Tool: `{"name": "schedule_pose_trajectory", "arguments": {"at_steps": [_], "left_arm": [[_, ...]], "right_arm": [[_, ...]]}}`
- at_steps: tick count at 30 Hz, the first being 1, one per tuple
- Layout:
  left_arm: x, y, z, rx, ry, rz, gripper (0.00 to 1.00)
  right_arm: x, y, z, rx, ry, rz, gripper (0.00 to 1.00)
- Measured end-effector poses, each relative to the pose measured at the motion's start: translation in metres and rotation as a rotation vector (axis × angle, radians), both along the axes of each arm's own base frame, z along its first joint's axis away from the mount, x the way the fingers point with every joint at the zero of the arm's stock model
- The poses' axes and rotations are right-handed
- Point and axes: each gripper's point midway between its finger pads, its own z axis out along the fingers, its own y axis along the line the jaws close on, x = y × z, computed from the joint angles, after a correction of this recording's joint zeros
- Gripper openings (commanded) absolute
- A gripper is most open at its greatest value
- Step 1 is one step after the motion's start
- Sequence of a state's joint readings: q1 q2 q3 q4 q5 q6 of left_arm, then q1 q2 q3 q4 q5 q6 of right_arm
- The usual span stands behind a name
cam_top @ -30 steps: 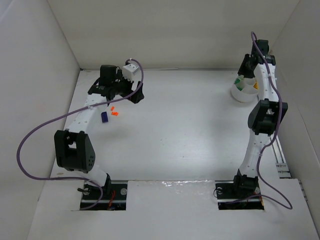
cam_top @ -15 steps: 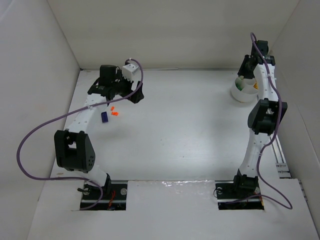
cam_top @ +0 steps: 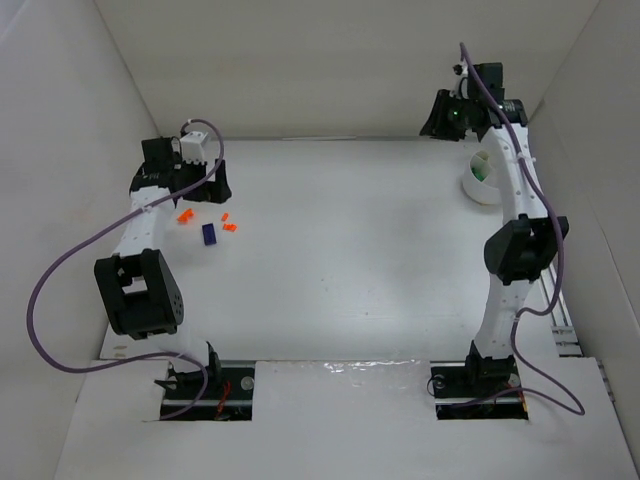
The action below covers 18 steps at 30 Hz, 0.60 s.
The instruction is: Sort the legos into containers by color
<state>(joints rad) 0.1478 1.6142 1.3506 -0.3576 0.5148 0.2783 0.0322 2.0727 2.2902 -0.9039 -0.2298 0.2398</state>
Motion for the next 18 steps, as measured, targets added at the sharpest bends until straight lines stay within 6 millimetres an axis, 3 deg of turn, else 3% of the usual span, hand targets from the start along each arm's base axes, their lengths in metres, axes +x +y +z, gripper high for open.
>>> {"name": "schedule_pose_trajectory", "arguments": {"at_steps": [3, 5, 11, 15, 18], "left_arm": [[-0.008, 0.02, -0.026, 0.038, 0.073, 0.1, 1.0], [-0.02, 0.027, -0.044, 0.065, 0.124, 0.162, 1.0], [-0.048, 0.031, -0.083, 0.128, 0.231, 0.25, 1.0], [-0.048, 0.049, -0.087, 0.138, 0.226, 0.319, 1.0], [-0.04, 0.065, -0.08, 0.166, 0.178, 0.354, 0.93]], "right_arm": [[-0.011, 0.035, -0.002, 0.02, 0.015, 0.08, 0.38], [-0.015, 0.048, -0.012, 0.029, 0.043, 0.108, 0.38], [-0.022, 0.054, -0.035, 0.045, 0.11, 0.117, 0.38], [-0.026, 0.055, -0.048, 0.052, 0.146, 0.12, 0.38], [-0.027, 0.056, -0.05, 0.055, 0.154, 0.123, 0.38]]}}
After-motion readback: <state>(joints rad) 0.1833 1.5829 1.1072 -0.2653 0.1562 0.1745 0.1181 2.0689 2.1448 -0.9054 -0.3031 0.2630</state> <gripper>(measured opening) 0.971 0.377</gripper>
